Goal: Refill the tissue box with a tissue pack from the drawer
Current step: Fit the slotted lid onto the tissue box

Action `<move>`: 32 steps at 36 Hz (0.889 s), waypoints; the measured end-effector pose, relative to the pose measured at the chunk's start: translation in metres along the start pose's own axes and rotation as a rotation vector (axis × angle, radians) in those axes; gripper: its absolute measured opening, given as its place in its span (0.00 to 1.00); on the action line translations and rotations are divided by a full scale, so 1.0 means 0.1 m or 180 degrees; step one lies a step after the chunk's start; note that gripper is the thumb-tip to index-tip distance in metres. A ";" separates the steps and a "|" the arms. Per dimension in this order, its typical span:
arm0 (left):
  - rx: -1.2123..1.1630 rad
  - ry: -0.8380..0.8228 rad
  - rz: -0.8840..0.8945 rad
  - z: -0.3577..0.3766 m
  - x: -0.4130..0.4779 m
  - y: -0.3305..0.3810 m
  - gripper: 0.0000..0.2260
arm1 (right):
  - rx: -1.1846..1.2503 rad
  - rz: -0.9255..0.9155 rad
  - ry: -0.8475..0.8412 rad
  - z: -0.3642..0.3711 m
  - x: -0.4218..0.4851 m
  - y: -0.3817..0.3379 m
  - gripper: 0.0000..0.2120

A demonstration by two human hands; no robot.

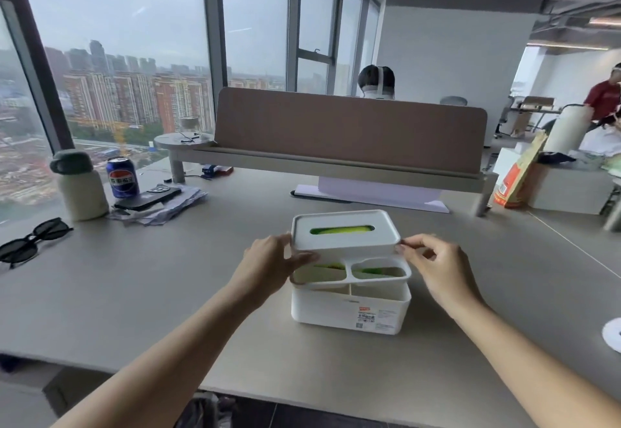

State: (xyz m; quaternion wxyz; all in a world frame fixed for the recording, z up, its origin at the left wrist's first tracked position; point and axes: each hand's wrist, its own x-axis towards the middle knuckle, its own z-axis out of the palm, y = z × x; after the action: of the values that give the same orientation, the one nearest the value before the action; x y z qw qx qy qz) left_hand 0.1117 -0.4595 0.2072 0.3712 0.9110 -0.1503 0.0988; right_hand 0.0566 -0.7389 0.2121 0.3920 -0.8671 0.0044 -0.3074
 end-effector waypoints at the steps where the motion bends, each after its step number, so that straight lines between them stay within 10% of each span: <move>1: 0.0050 -0.0020 0.0017 0.01 0.01 -0.01 0.18 | -0.0048 -0.0011 0.0026 0.00 -0.02 0.02 0.02; 16: 0.0420 -0.0159 0.0100 -0.01 0.05 0.14 0.40 | 0.0055 0.0124 -0.0201 -0.10 -0.11 0.21 0.08; 32: 0.0083 -0.0246 0.0458 -0.05 0.14 -0.05 0.27 | 0.0183 0.0128 -0.0321 -0.07 -0.11 0.20 0.11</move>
State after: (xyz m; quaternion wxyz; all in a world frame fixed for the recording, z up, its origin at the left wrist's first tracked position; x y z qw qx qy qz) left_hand 0.1258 -0.4557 0.2116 0.3451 0.9057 -0.2282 0.0919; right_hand 0.0482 -0.7546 0.1963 0.4226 -0.8696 -0.0069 -0.2554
